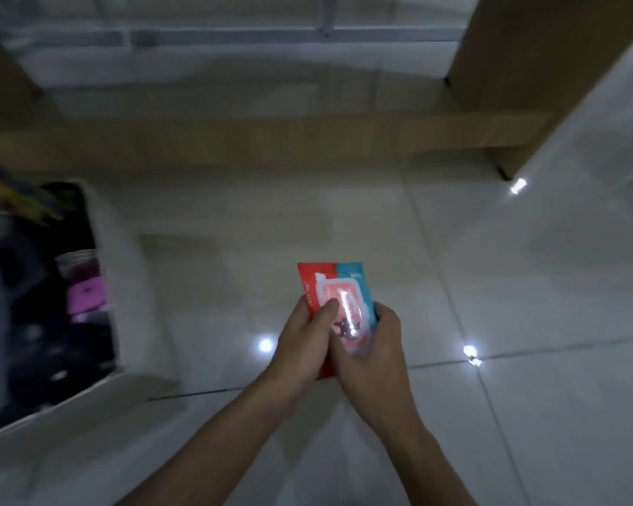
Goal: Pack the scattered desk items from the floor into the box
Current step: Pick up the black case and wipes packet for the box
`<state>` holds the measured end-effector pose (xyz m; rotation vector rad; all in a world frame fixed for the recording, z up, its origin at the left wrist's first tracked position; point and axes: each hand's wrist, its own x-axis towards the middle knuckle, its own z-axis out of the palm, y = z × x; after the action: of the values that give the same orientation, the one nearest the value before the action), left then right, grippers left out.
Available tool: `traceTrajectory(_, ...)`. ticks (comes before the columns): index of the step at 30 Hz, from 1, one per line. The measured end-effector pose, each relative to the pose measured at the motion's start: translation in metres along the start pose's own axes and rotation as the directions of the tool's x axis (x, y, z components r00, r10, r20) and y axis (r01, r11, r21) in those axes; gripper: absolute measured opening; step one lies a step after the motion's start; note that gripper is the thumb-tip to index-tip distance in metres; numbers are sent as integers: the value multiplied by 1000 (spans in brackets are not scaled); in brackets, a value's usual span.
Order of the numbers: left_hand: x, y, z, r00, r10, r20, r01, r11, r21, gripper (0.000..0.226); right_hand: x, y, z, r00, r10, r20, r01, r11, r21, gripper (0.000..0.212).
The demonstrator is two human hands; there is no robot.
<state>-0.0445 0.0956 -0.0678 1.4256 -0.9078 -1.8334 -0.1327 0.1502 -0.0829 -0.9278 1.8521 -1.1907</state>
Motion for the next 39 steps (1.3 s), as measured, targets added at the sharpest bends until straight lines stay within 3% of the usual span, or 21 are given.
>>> traceTrajectory(3, -24, 35, -49, 956, 239, -173, -227, 970, 87, 20, -16, -36, 23, 972, -149, 182, 113, 974, 194, 44)
traceTrajectory(6, -54, 73, -109, 873, 425, -238, -390, 903, 179, 15, -15, -76, 50, 931, -254, 262, 196, 954, 229, 28)
traceTrajectory(10, -88, 99, -186, 779, 493, -387, -420, 869, 261, 21, -27, -119, 110, 816, -362, 451, 281, 929, 240, 12)
traceTrajectory(13, -109, 99, -238, 695, 466, -547, -398, 883, 247, 32, -40, -130, 154, 740, -413, 531, 355, 910, 213, 17)
traceTrajectory(15, -119, 96, -269, 638, 463, -615, -355, 886, 298, 31, -47, -129, 174, 723, -430, 541, 397, 899, 184, 19)
traceTrajectory(17, -124, 89, -296, 607, 478, -635, -210, 867, 452, 30, -51, -124, 186, 711, -457, 535, 450, 880, 154, 23)
traceTrajectory(19, -123, 79, -313, 624, 512, -590, 78, 711, 699, 37, -54, -118, 191, 706, -483, 517, 499, 858, 120, 25)
traceTrajectory(21, -120, 69, -317, 631, 531, -566, 261, 542, 799, 45, -54, -114, 192, 711, -508, 486, 542, 836, 80, 27)
traceTrajectory(25, -110, 61, -310, 572, 570, -589, 328, 500, 802, 47, -54, -111, 192, 692, -543, 475, 615, 789, 5, 27)
traceTrajectory(28, -102, 59, -300, 533, 596, -600, 294, 534, 792, 45, -64, -112, 199, 615, -584, 530, 725, 683, -89, 28)
traceTrajectory(31, -98, 54, -292, 538, 600, -592, 238, 566, 789, 47, -76, -110, 207, 539, -577, 614, 809, 558, -186, 30)
traceTrajectory(34, -103, 48, -292, 527, 623, -578, 138, 608, 782, 54, -76, -107, 209, 590, -580, 562, 787, 569, -238, 31)
traceTrajectory(37, -112, 37, -293, 504, 603, -618, 90, 675, 732, 66, -60, -113, 209, 703, -594, 391, 704, 660, -263, 30)
traceTrajectory(39, -116, 30, -291, 509, 582, -634, 43, 718, 695, 69, -43, -116, 210, 758, -517, 398, 629, 741, -235, 30)
